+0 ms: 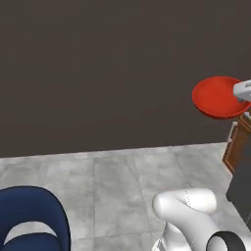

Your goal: Take the smaller bowl and place it next to the appetizer plate on the dining counter , and place the larger bowl next to the plate with cooked food.

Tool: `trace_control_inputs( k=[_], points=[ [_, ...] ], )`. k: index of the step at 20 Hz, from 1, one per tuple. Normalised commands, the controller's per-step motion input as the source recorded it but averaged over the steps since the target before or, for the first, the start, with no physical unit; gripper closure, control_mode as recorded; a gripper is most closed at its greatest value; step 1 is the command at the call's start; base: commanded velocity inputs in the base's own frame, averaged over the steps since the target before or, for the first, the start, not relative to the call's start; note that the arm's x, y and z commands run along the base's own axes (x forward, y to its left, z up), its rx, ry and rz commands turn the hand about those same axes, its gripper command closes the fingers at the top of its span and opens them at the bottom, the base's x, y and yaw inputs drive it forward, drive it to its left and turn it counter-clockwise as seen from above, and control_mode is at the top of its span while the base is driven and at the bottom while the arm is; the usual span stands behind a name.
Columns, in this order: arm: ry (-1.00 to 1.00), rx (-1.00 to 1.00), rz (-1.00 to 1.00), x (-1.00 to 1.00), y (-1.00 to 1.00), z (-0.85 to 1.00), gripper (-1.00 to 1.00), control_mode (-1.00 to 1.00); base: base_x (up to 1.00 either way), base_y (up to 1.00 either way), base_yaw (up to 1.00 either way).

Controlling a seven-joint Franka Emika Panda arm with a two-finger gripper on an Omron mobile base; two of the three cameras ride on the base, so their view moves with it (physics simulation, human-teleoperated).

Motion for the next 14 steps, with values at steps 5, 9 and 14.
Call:
trace_control_inputs(
  k=[5,9,14],
  points=[
    [0.0,0.0,0.0,0.0,0.0,0.0,1.0,1.0,1.0,-0.12,0.73],
    [0.0,0.0,0.0,0.0,0.0,0.0,1.0,1.0,1.0,-0.27,0.84],
    [0.0,0.0,0.0,0.0,0.0,0.0,1.0,1.0,0.96,-0.26,0.87]
  ],
)
